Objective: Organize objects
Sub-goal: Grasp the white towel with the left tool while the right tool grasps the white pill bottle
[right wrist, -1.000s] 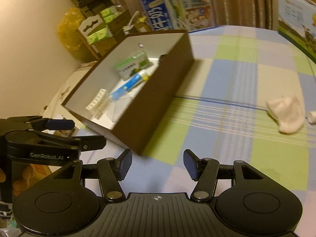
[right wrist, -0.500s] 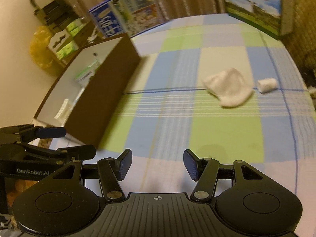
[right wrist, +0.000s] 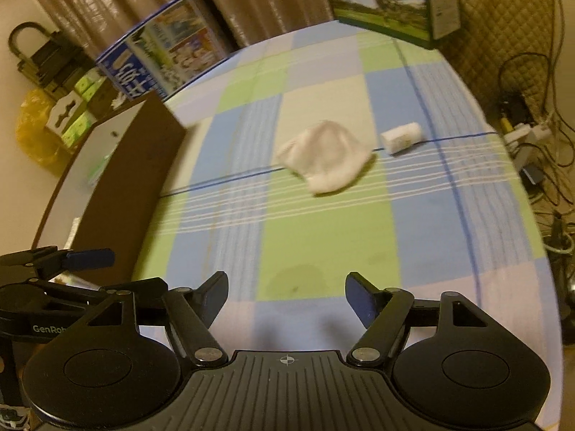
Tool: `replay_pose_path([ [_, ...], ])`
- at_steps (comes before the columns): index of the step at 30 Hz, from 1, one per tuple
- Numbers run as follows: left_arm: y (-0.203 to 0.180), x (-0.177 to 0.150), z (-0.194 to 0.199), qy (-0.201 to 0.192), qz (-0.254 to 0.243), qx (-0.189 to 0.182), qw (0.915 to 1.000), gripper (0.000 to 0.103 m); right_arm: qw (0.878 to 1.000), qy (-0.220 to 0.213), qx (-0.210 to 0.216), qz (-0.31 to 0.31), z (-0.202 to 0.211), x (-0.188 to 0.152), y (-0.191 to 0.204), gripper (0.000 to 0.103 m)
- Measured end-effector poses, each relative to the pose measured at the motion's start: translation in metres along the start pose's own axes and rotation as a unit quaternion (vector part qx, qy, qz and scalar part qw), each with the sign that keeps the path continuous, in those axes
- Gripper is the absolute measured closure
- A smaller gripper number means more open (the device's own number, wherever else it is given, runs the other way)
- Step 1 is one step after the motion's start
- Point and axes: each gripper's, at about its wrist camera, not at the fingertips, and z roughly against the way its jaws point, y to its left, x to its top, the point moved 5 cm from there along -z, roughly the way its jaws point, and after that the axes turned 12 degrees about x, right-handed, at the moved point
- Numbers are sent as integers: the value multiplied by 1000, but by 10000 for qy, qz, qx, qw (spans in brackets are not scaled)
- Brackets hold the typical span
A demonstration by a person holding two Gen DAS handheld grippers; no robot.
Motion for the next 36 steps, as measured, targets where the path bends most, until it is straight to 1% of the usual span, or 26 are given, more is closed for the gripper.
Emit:
replay_pose_path([
  [4, -16, 10, -12, 2, -90, -68, 9999, 11, 10000, -48, -67, -45, 6, 5, -16, 34],
  [8, -31, 20, -23, 5, -187, -130, 9997, 11, 9995, -8, -209, -229, 7, 9, -35, 34],
  [12, -45, 32, -34, -72, -292, -269, 9992, 11, 9989, -52, -353, -310, 8, 15, -52, 34],
  [17, -60, 51, -49, -202, -344, -410, 9984, 11, 9983, -182, -425, -352, 9, 30, -72, 34],
  [26, -81, 86, -78, -406, -507, -490, 9967, 12, 9971, -383, -590, -283, 4, 57, -98, 34],
  [32, -92, 103, -103, -390, -508, -554, 9964, 12, 9963, -453, -596, -422, -5, 66, -114, 34],
  [36, -99, 113, -123, -371, -596, -494, 9963, 12, 9958, -453, -637, -483, -9, 71, -123, 34],
])
